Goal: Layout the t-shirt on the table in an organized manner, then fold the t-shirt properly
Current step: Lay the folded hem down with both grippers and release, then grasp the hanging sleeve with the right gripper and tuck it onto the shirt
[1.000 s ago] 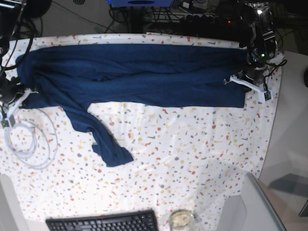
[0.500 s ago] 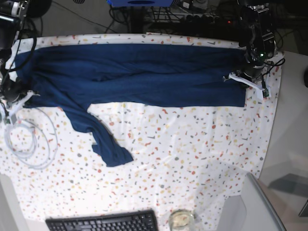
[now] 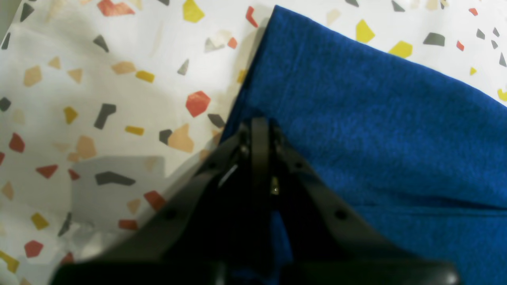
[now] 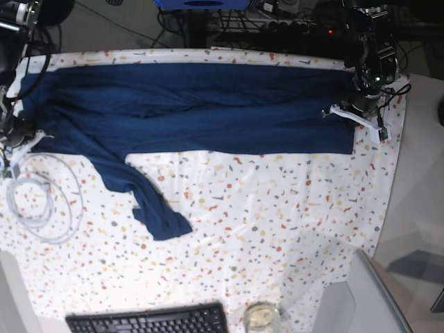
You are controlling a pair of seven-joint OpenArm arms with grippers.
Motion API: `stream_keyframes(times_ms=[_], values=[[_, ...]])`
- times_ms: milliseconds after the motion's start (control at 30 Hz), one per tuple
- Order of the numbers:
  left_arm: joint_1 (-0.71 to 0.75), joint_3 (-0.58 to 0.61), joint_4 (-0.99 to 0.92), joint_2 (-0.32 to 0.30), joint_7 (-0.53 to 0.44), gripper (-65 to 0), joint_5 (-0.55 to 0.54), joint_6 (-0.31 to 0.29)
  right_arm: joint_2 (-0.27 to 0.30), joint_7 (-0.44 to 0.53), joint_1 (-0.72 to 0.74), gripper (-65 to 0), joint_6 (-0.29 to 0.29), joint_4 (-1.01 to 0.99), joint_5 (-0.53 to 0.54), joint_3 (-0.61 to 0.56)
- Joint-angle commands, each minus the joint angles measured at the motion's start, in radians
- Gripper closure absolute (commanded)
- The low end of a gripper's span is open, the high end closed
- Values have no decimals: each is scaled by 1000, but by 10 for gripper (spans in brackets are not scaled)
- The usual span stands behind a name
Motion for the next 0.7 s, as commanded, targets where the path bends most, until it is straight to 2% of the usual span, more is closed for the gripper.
stream_keyframes(times_ms=[0,267,433,567,667], values=[[-2,-6,9,-9,-2,0,2,3,17,10,12,0,-3,18,-17,9],[-4,-7,20,-9,-2,0,2,3,19,10,12,0,-4,42,-17,9],[-1,-9,77,-9,1,0,1,3,12,6,-49,0,-3,240,-14,10],[-1,-9,143,-7,5,0,-4,3,-63,-5,-93,0,2,450,-15,-2],[2,-9,184,-3,7,0,-6,3,-104,-80,-50,0,5,504,-15,-36]])
